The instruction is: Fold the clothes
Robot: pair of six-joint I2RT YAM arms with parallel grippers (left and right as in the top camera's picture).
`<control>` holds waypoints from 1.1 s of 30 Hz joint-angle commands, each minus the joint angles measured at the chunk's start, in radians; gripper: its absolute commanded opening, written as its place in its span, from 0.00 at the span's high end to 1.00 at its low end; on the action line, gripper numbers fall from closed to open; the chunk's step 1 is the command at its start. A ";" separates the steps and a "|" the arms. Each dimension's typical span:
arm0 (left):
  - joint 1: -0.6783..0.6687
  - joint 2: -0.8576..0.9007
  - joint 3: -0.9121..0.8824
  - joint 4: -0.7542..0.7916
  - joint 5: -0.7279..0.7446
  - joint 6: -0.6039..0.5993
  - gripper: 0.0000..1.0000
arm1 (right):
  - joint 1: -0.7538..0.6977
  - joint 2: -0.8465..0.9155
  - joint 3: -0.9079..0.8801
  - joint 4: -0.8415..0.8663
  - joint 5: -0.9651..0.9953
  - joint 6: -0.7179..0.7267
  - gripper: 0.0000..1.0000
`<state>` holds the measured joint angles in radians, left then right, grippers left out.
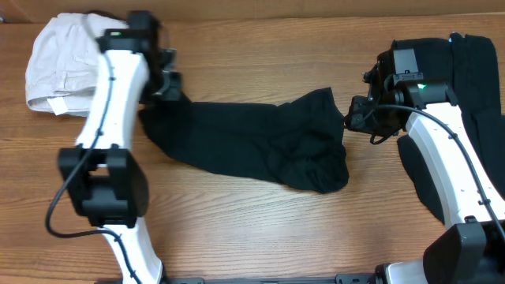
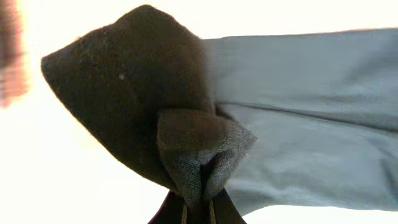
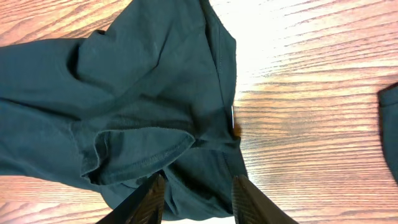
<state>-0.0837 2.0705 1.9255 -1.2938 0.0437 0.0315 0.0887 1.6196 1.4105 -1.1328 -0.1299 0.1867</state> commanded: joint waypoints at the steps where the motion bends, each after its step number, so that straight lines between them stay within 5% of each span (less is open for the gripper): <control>1: -0.087 0.017 0.014 0.008 -0.002 -0.016 0.96 | 0.000 -0.005 -0.004 0.006 0.006 0.002 0.60; 10: -0.285 0.150 0.013 0.046 -0.001 -0.092 0.88 | 0.000 -0.005 -0.004 0.016 0.025 -0.006 0.55; 14: -0.333 0.220 0.014 0.047 0.005 -0.120 0.53 | 0.000 -0.005 -0.004 0.018 0.040 -0.005 0.54; 17: -0.366 0.259 0.014 0.050 0.048 -0.134 0.38 | 0.000 -0.005 -0.004 0.021 0.047 -0.005 0.52; 33: -0.316 0.210 0.337 -0.201 0.062 -0.144 0.38 | 0.000 0.002 -0.018 0.024 0.006 -0.005 0.44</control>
<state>-0.4286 2.3302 2.1647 -1.4658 0.0933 -0.0998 0.0883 1.6199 1.4105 -1.1122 -0.0994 0.1829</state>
